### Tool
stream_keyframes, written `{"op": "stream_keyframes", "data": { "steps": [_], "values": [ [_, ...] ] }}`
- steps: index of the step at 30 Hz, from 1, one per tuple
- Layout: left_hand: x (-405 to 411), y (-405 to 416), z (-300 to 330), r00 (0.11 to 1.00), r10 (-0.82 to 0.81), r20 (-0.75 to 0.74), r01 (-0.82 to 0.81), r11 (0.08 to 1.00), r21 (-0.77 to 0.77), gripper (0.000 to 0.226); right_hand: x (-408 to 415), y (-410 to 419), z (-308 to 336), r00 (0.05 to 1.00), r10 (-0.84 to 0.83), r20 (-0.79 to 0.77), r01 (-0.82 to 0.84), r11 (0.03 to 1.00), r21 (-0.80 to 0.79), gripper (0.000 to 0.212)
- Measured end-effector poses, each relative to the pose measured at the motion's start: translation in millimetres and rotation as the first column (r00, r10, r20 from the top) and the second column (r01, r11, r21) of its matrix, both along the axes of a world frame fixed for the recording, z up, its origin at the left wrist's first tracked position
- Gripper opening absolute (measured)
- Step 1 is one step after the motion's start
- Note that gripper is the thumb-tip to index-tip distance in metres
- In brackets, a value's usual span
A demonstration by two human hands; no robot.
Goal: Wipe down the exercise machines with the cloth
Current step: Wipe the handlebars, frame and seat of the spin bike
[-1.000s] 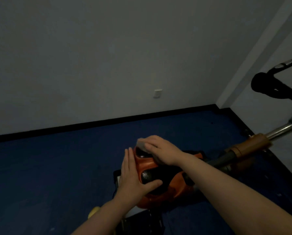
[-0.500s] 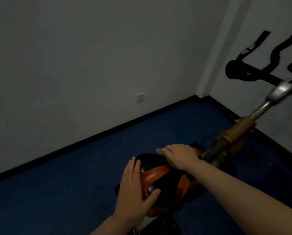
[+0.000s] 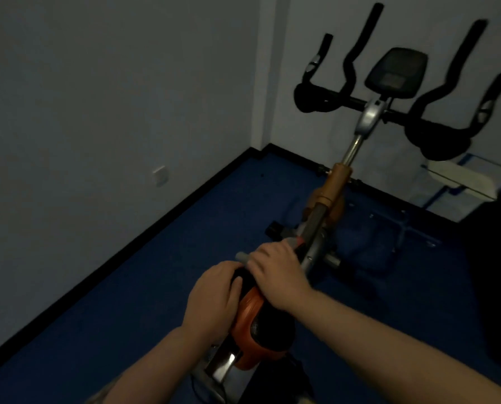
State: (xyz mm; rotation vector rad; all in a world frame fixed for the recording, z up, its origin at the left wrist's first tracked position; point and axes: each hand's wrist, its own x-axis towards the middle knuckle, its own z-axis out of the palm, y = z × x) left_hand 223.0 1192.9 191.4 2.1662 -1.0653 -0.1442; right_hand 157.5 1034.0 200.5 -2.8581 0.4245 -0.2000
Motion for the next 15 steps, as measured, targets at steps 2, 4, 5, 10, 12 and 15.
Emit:
{"op": "stream_keyframes", "data": {
  "steps": [2,4,5,10,12,15],
  "values": [
    [2.6,-3.1,-3.3,0.998,-0.031,-0.049,0.029,0.999,-0.044,0.021,-23.1,10.2,-2.5,0.999,0.038,0.039,-0.041,0.996,0.082,0.046],
    [3.6,-2.9,-5.9,0.997,-0.018,-0.071,0.013,0.997,-0.072,0.027,-27.1,-5.5,-2.7,0.998,-0.027,0.052,0.023,0.997,0.072,0.045],
    [4.8,-3.1,-6.7,0.997,-0.016,-0.075,0.010,0.997,-0.078,0.032,-22.4,-16.5,-2.9,0.994,-0.089,0.062,0.085,0.994,0.063,0.043],
    [9.8,-0.1,-8.6,0.991,-0.088,-0.096,0.083,0.995,-0.057,0.040,21.9,-28.4,-11.9,0.848,-0.516,-0.122,0.529,0.839,0.125,0.048],
    [11.9,0.4,-8.5,0.991,-0.100,-0.086,0.095,0.994,-0.062,0.034,23.9,-3.3,-24.0,0.850,-0.515,-0.110,0.520,0.854,0.021,0.058],
    [14.8,-1.8,-7.7,0.992,-0.109,-0.067,0.104,0.992,-0.071,0.032,-1.9,13.4,-16.5,0.951,-0.299,-0.085,0.294,0.954,-0.062,0.058]
  ]
}}
